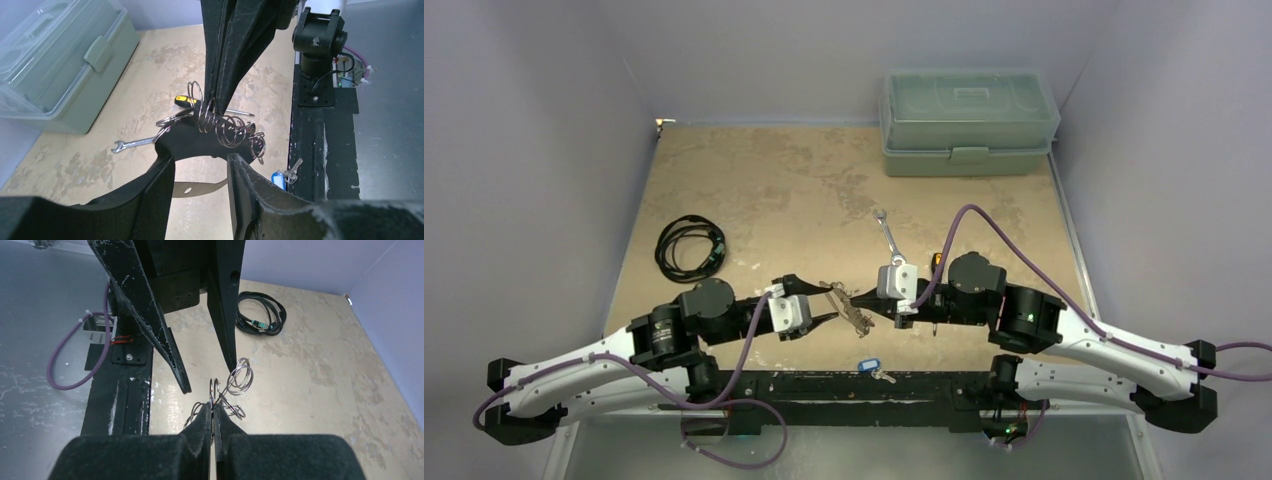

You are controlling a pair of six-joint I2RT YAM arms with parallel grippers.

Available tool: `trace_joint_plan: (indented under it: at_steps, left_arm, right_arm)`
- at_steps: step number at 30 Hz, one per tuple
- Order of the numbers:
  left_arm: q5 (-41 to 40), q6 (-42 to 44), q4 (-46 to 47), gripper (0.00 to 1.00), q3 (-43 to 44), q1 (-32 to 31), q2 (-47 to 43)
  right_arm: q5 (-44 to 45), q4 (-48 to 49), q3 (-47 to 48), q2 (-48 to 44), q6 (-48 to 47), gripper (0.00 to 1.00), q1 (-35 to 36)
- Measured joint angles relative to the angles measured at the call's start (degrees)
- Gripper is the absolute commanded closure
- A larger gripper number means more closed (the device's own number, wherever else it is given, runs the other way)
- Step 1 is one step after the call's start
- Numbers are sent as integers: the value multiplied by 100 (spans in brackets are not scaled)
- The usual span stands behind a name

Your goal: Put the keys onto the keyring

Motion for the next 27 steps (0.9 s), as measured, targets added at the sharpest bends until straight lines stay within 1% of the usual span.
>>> trace_joint_plan:
  at_steps: [5,10,16,21,22,23,25,27]
  left_arm:
    - [267,33,138,71,-37,127,-7]
    - [503,33,264,75,-37,260,-4]
    - [684,15,332,76,-37,374,9]
    - [820,11,358,82,-37,437,59]
    - [844,9,358,84,-37,442,79]
    - [870,9,358,88,-37,448,101]
    - [911,9,356,99,-37,459,131]
    - [979,-13,343,100,-37,472,146]
  right_arm:
    - [-120,146,-9,63,-11,100,0]
    - [-179,278,-44,125,-13,100,0]
    - [-190,334,-101,142,-13,100,0]
    - [-223,361,-107,184,-13,100,0]
    - [-227,372,-114,192,-15,100,0]
    - [-229,376,-116,199,-13,100,0]
    - [-247,372,-118,212,-15,100,0]
    - [-247,374,-142,210,-39,100,-7]
